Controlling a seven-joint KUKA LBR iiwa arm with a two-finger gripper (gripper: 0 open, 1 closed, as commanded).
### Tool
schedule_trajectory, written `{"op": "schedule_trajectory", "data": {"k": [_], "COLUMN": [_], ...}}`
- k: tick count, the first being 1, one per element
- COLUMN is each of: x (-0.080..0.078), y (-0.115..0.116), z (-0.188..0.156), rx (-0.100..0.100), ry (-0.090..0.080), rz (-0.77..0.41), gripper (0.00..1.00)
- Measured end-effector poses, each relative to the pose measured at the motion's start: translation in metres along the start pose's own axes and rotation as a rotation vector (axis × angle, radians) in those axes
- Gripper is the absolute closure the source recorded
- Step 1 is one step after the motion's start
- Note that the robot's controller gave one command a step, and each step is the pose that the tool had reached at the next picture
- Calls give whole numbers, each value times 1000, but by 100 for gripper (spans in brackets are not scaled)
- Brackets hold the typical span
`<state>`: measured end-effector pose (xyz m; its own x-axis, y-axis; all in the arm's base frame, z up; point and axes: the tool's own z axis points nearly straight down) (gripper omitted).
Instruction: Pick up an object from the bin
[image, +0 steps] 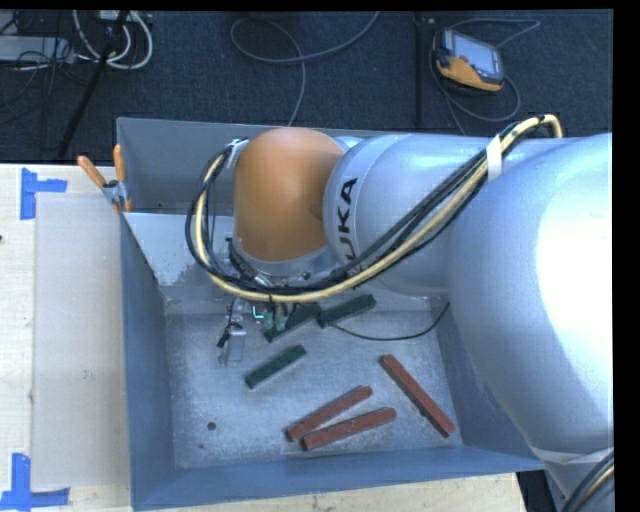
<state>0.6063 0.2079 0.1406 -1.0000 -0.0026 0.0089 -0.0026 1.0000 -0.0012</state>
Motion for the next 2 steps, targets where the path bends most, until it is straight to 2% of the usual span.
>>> {"op": "schedule_trajectory", "data": {"k": [1,2], "x": [7,19], "y": [-77,-83], "z": [72,40], "rx": [1,0], "ry": [-4,-9], "rz": [-275,-264], "gripper": [0,0]}}
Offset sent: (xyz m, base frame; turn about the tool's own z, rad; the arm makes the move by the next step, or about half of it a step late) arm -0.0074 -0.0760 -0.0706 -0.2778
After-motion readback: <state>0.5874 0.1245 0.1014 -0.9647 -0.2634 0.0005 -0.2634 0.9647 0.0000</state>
